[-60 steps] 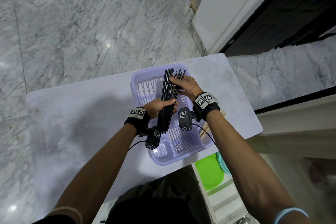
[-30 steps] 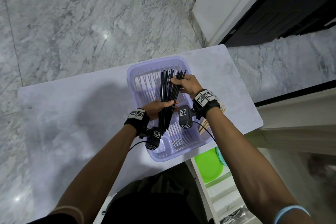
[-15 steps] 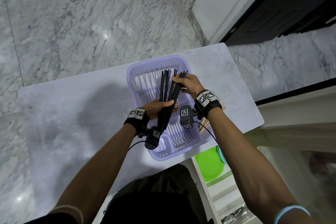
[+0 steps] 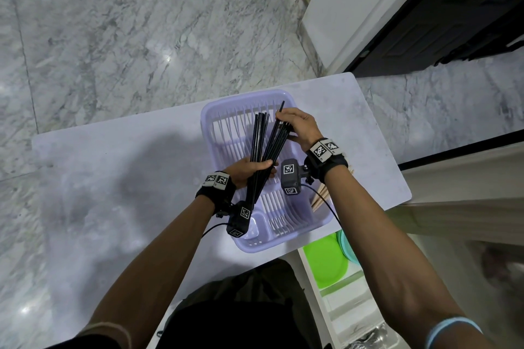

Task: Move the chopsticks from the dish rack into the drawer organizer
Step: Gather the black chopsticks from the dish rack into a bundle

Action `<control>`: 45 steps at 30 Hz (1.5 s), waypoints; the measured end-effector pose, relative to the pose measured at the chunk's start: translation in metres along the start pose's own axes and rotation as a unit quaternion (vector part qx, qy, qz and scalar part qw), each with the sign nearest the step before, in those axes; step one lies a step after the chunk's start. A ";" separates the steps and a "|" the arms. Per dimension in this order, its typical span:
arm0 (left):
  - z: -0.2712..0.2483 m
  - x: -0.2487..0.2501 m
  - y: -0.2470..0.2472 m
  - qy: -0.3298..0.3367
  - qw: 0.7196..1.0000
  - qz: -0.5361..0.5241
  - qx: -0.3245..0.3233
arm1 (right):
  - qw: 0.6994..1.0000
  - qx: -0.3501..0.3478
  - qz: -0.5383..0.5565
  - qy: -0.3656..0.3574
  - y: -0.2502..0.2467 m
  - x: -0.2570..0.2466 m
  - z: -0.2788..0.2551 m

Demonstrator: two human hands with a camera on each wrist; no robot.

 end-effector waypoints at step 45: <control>0.005 0.008 -0.008 0.014 1.000 -0.005 0.027 | 0.989 -0.023 -0.112 -0.090 0.024 0.040 0.011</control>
Point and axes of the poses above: each hand's wrist, its own z-axis towards the middle knuckle, its own y-axis out of the palm, x = y × z, the point moved 2 cm from there along z, towards the middle knuckle, and after that the axes turned 10 degrees about -y, right-handed, at the moved point
